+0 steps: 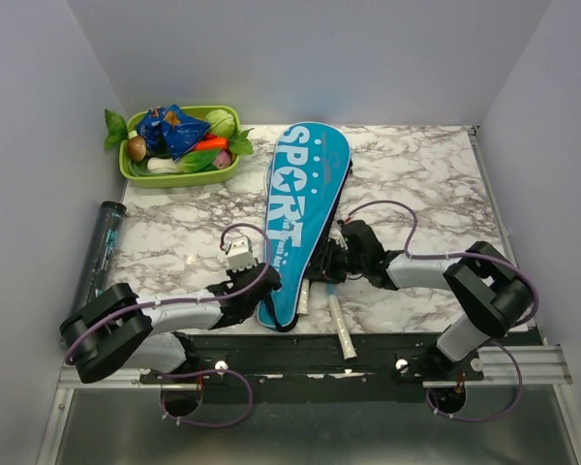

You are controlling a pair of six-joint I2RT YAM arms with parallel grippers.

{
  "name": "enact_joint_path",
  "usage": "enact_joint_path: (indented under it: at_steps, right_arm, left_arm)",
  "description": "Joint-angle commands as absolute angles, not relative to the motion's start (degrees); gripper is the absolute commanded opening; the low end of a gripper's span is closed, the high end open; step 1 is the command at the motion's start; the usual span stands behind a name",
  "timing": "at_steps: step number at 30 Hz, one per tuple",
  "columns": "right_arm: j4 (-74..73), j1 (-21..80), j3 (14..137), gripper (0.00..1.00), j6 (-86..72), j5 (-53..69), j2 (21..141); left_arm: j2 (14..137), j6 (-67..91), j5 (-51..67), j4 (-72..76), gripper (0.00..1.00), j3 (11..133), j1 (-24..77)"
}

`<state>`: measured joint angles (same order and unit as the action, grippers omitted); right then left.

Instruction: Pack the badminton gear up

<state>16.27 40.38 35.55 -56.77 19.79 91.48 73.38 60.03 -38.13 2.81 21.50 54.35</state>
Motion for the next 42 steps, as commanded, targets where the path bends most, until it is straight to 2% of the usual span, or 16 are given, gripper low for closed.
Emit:
enact_joint_path:
  at_steps: [1, 7, 9, 12, 13, 16, 17, 19, 21, 26, 42]
  right_arm:
    - [23.02, 40.25, 36.12, 0.01, -58.18, 18.37, 93.25]
    - [29.16, 40.78, 36.47, 0.01, -60.11, 18.81, 96.59]
    - [30.23, 41.48, 37.17, 0.04, -60.21, 18.98, 97.99]
    - [29.62, 42.71, 39.54, 0.18, -59.24, 19.34, 99.75]
    - [28.92, 42.98, 40.25, 0.29, -58.98, 20.12, 100.36]
    - [28.3, 44.03, 42.01, 0.41, -57.66, 21.61, 102.21]
    - [28.47, 44.29, 42.1, 0.5, -57.57, 21.88, 102.39]
    - [29.35, 44.56, 41.57, 0.6, -57.48, 22.76, 102.48]
    - [29.36, 44.65, 40.96, 0.64, -57.31, 22.85, 101.87]
    - [23.39, 44.65, 38.32, 0.68, -54.41, 19.69, 95.56]
    - [-6.22, 44.65, 34.36, 0.68, -45.36, 3.88, 74.28]
  left_arm:
    - [73.48, 60.9, -30.24, 3.69, 0.0, 18.2, 55.63]
    - [74.18, 62.58, -28.83, 5.27, 0.0, 17.84, 58.7]
    - [75.05, 63.37, -29.0, 5.54, 0.0, 17.93, 59.76]
    - [76.37, 64.6, -29.09, 6.15, 0.0, 18.37, 61.61]
    - [76.64, 64.77, -29.09, 6.67, 0.0, 18.54, 61.96]
    - [77.87, 65.3, -29.53, 6.86, 0.0, 19.42, 63.45]
    - [78.05, 65.39, -29.53, 6.86, 0.0, 19.51, 63.72]
    - [78.57, 65.57, -29.71, 7.12, 0.0, 19.77, 64.07]
    - [78.66, 65.74, -29.97, 6.77, 0.0, 19.86, 64.25]
    - [76.38, 66.09, -32.6, 3.52, 0.0, 19.51, 64.25]
    - [59.17, 67.06, -39.64, -12.73, 0.0, 17.93, 64.16]
